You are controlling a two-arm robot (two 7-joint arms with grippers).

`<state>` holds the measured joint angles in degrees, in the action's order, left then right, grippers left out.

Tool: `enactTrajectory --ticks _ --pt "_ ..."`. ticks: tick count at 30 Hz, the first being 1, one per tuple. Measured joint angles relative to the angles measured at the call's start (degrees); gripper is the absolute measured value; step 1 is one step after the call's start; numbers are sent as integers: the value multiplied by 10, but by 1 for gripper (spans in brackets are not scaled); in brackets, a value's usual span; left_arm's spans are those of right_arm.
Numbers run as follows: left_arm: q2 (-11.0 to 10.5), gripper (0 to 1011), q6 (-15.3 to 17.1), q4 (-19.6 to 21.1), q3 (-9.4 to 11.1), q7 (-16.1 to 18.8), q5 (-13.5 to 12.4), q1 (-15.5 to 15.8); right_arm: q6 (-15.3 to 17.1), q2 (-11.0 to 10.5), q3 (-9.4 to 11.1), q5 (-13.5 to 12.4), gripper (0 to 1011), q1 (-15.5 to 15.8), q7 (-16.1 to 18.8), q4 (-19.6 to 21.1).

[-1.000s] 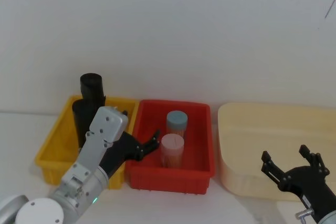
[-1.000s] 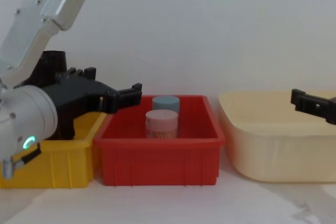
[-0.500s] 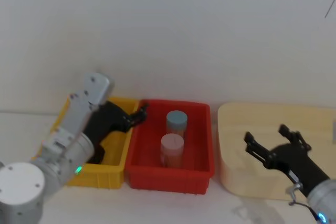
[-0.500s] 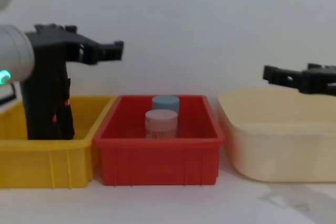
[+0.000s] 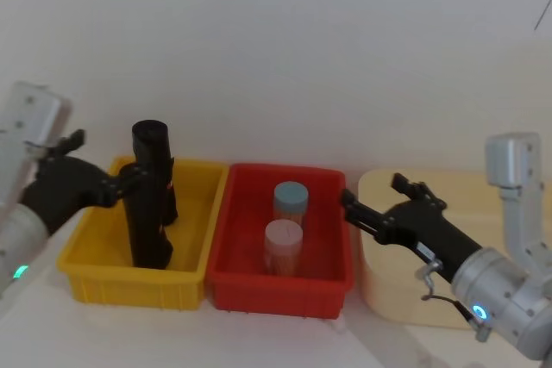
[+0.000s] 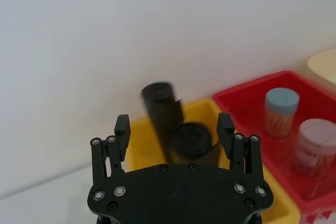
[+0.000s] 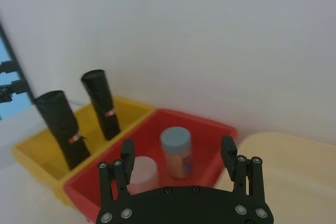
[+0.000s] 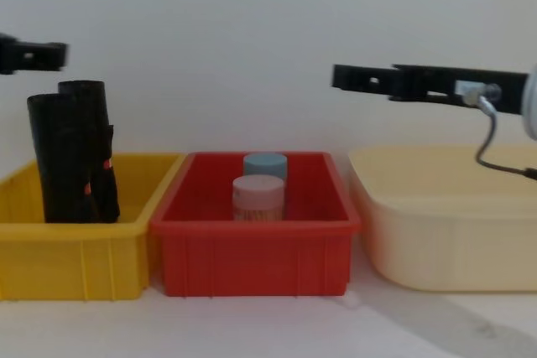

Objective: Pick up the garbage bag with the one hand and transfer it to the other hand.

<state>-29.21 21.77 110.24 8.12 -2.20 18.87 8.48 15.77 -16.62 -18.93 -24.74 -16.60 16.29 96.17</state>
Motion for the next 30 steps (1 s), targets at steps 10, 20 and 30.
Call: enactTrajectory --ticks 10,20,30 --pt "-8 1001 -6 18 -85 -32 50 -65 27 16 -36 0 1001 -37 7 -17" --pt "-3 1001 -56 -17 -114 -91 96 -84 38 21 -60 9 1002 -54 5 -30" --pt "-3 1001 -72 -68 -106 -134 124 -63 46 22 -79 14 1002 -61 5 -40"
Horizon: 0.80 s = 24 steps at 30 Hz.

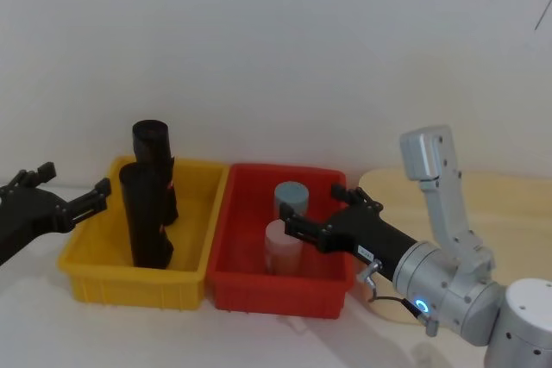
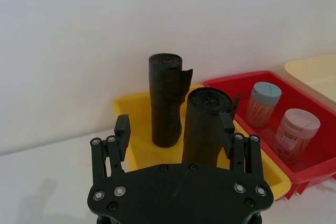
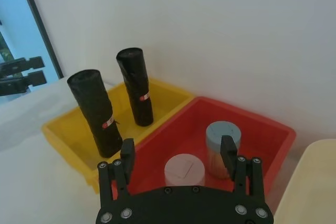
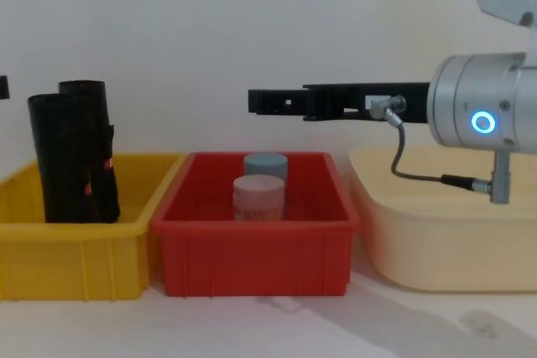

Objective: Pick up the garbage bag with the one hand and transfer it to the other hand.

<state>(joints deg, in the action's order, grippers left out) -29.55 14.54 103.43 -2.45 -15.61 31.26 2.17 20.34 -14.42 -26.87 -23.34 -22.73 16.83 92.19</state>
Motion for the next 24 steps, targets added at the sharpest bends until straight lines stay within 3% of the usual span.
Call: enactTrajectory --ticks 12,24 --pt "-11 1001 2 -57 28 -49 21 44 5 0 -14 1 1002 -4 6 -10" --pt "-27 1001 3 -95 62 -93 24 78 6 2 -23 -1 1002 -13 12 -28"
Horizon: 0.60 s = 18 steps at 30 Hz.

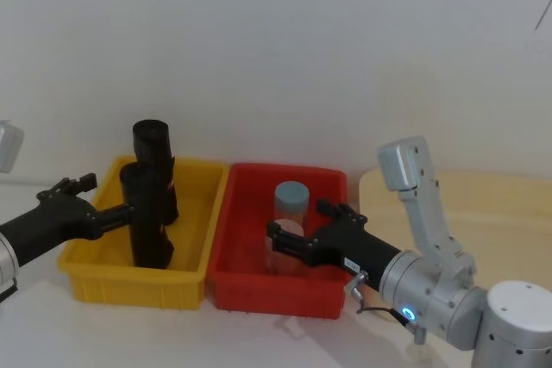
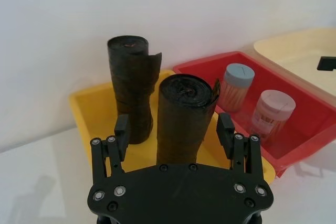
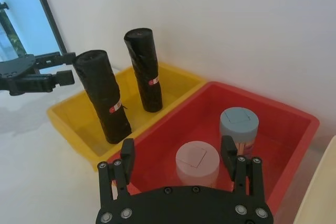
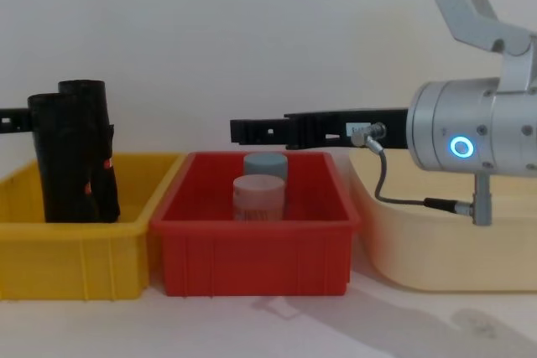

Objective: Pick up the garbage bag with the one hand and transfer it to the other hand.

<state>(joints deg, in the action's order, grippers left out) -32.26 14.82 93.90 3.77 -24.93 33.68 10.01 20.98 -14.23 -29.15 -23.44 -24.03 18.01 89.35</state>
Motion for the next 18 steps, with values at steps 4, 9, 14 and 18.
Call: enactTrajectory --ticks 4,9,14,18 --pt "-3 1001 -1 -15 14 -9 -4 15 -1 2 -2 0 1002 -5 1 -9" --pt "-3 1001 -5 -31 27 -14 -9 29 -3 5 -3 -1 1002 -12 4 -23" --pt "-1 1001 -8 -47 40 -16 -14 46 -5 9 -4 -1 1001 -20 6 -37" --pt "1 1001 -9 -58 48 -16 -16 57 -6 12 -6 -1 1002 -27 9 -49"
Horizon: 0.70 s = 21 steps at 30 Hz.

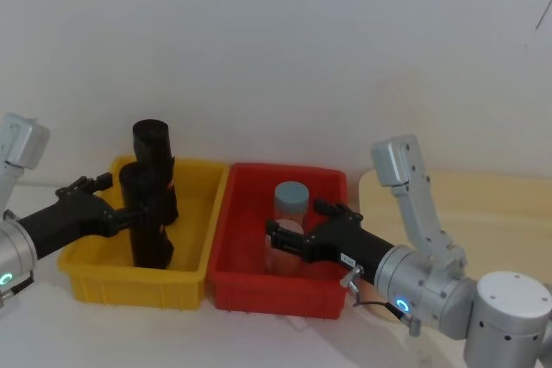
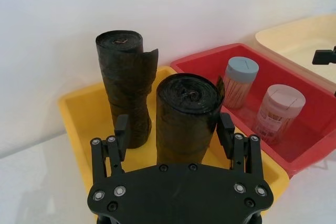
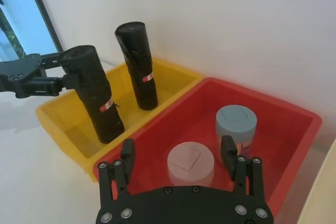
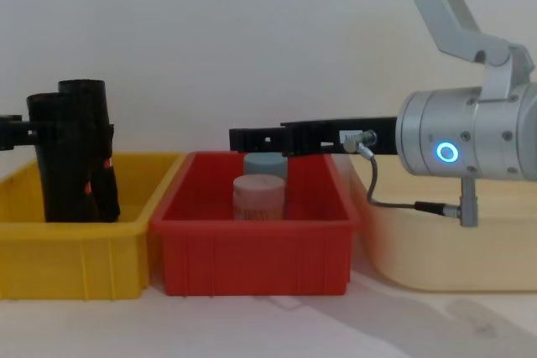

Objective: Pick up the garbage bag with the one hand and transfer it to the other hand.

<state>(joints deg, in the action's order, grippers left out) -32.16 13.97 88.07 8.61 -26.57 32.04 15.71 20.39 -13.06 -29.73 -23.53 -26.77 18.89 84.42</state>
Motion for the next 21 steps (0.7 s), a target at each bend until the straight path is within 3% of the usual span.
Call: enactTrajectory --ticks 21 --pt "7 1001 0 -41 40 -14 -3 42 12 6 -11 1 1001 -29 15 -53"
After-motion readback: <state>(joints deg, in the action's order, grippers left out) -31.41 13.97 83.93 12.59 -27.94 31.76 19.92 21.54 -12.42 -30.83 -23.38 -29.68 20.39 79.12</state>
